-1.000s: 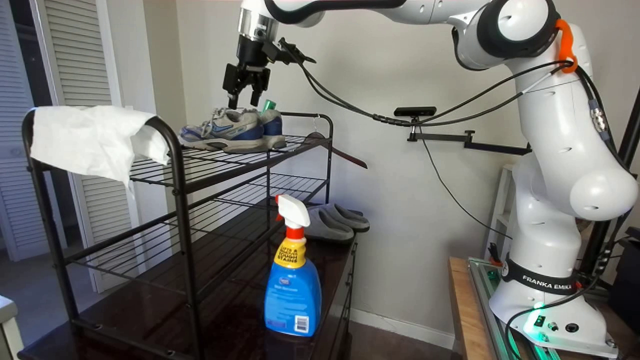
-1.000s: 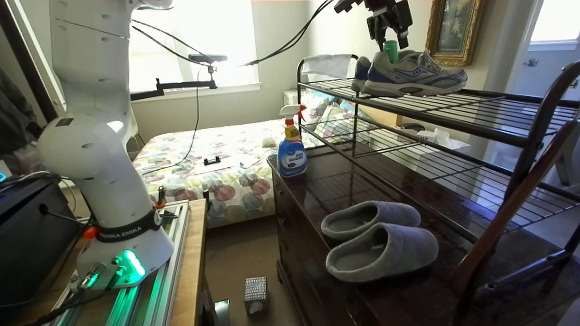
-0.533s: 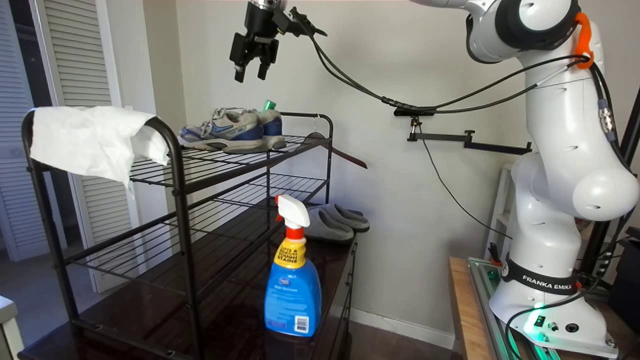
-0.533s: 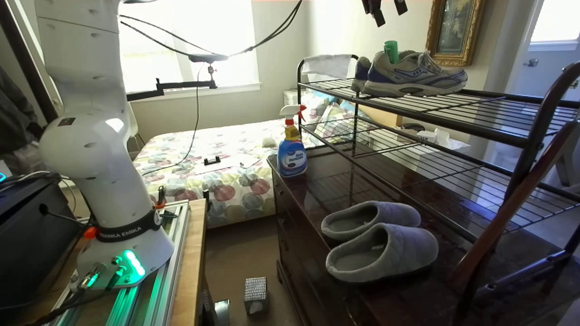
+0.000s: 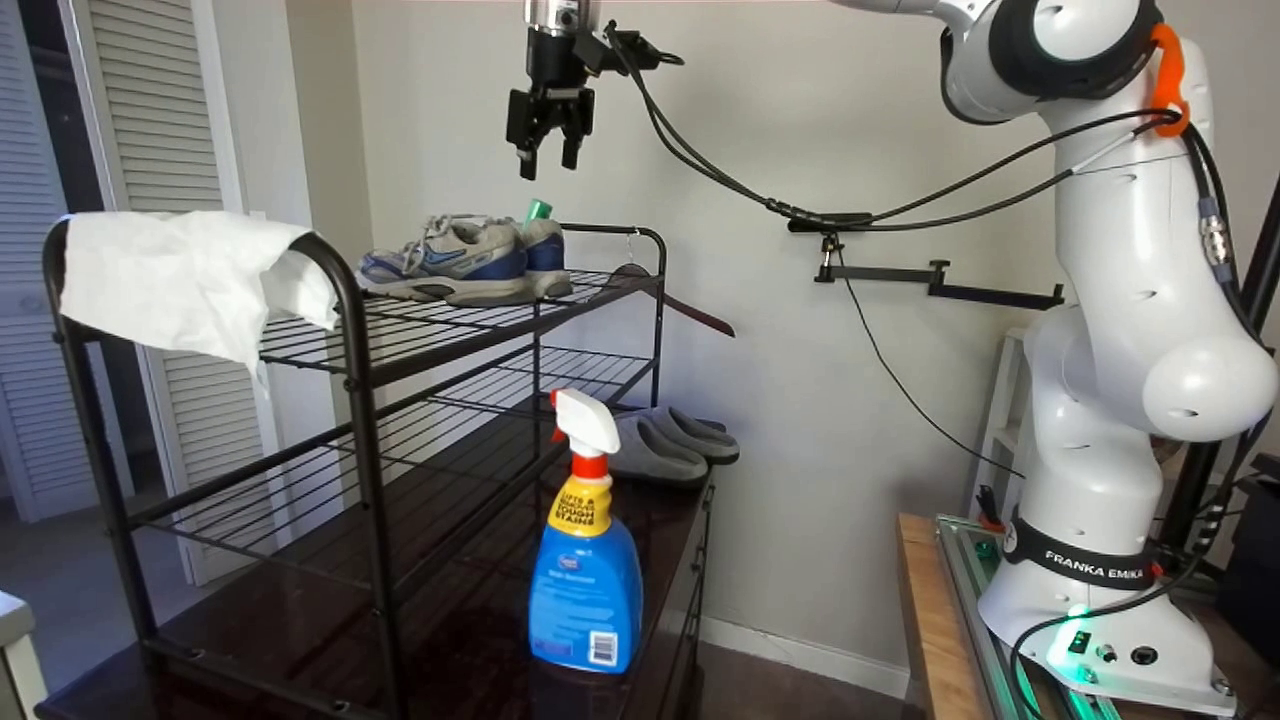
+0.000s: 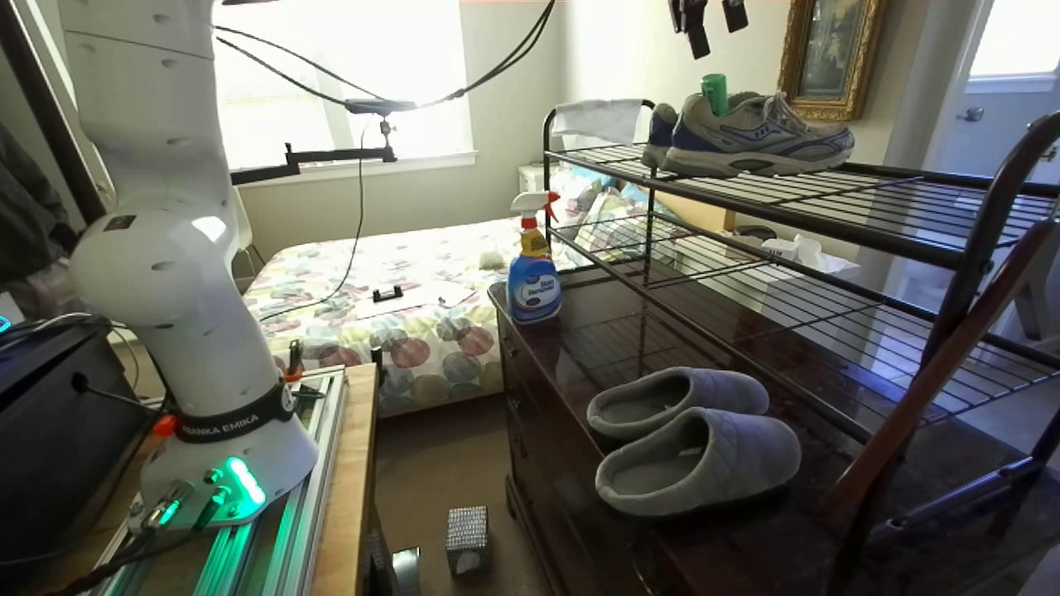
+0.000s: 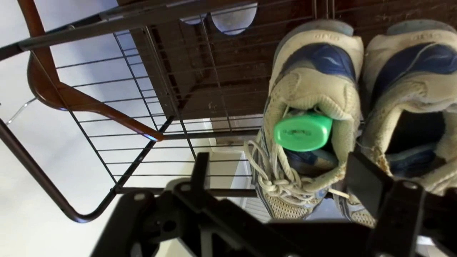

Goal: Put the pair of shoes on the left on the top rack, remove the green bottle from the right shoe and put it on the rack

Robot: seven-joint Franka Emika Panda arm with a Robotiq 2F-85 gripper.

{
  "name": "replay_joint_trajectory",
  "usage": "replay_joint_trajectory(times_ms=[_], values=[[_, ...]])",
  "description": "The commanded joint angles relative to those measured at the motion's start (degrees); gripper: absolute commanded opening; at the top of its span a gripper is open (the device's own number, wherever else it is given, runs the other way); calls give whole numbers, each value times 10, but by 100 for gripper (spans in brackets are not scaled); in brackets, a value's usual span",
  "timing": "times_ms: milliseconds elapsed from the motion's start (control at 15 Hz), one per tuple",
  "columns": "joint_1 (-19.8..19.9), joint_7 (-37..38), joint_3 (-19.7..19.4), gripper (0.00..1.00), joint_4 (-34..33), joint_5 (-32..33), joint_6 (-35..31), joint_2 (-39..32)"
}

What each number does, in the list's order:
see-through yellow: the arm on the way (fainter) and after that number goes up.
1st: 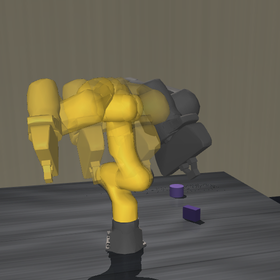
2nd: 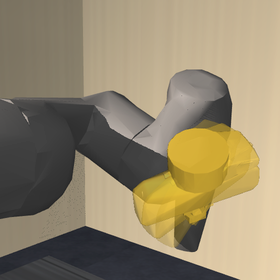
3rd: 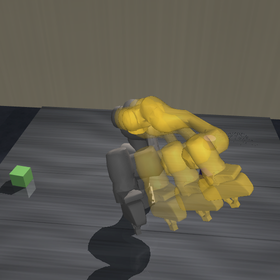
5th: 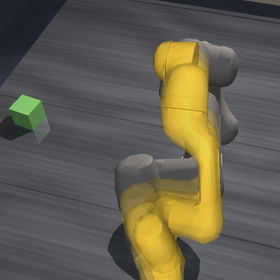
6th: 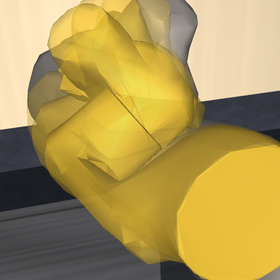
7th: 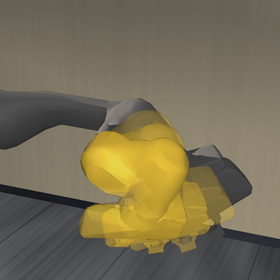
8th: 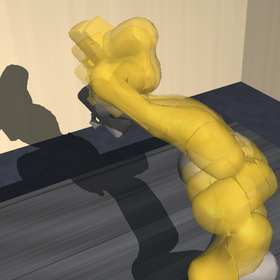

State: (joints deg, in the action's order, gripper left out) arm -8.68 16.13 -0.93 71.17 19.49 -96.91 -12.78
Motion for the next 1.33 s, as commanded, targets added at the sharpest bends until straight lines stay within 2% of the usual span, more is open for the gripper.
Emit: replay_joint_trajectory(times_ms=[0,133,267,800,1267], values=[[5,-23,4,97,-20,-30,47,-20],[7,-38,5,95,-24,-45,67,-28],[14,-66,8,98,-27,-78,73,-34],[35,-157,8,100,-35,-173,55,-44],[47,-148,0,100,-69,-174,52,-72]])
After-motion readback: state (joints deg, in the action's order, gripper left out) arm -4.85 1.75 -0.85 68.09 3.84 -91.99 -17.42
